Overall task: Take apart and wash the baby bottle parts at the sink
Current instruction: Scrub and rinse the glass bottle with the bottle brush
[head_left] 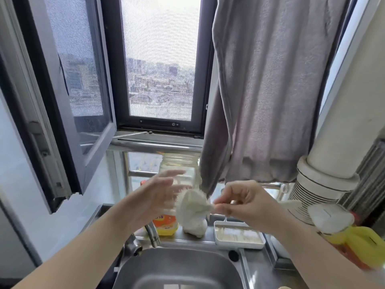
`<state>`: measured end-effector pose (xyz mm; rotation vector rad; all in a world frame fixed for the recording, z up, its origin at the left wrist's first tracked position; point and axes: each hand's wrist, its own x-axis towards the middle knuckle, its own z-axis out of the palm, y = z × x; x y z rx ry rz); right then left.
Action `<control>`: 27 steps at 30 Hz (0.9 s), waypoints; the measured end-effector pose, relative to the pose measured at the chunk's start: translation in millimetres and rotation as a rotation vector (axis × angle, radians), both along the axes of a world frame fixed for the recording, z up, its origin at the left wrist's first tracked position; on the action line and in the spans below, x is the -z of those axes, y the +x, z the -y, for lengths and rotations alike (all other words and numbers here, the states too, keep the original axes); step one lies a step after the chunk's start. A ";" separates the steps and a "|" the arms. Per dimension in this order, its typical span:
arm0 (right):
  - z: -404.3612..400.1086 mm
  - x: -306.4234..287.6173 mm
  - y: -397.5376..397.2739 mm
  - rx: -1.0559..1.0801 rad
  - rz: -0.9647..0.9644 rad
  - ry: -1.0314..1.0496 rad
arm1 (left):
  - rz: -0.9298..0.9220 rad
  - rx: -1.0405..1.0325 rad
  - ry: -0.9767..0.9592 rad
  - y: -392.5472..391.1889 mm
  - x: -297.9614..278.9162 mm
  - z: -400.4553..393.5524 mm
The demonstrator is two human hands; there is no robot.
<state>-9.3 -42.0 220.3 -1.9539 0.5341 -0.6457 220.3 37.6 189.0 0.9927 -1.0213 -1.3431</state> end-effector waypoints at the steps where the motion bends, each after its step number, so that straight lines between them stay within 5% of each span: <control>1: 2.5 4.2 -4.6 0.025 -0.018 0.003 | 0.000 -0.001 0.008 3.9 3.4 -0.7; 7: 11.4 -4.6 0.7 0.079 0.161 0.071 | -0.029 0.069 0.016 -7.2 12.4 5.4; 12: 2.7 22.2 -10.0 0.034 -0.065 0.067 | -0.008 0.041 0.073 1.8 25.6 5.3; 18: 9.5 4.8 -2.6 0.100 0.108 0.098 | -0.034 0.088 0.047 -6.9 28.1 13.1; 22: 1.1 21.2 -7.8 0.038 -0.104 0.104 | -0.020 0.041 0.073 2.1 30.1 13.3; 27: 13.3 9.2 -11.7 0.161 0.097 0.139 | -0.043 0.087 0.099 -3.2 37.6 10.9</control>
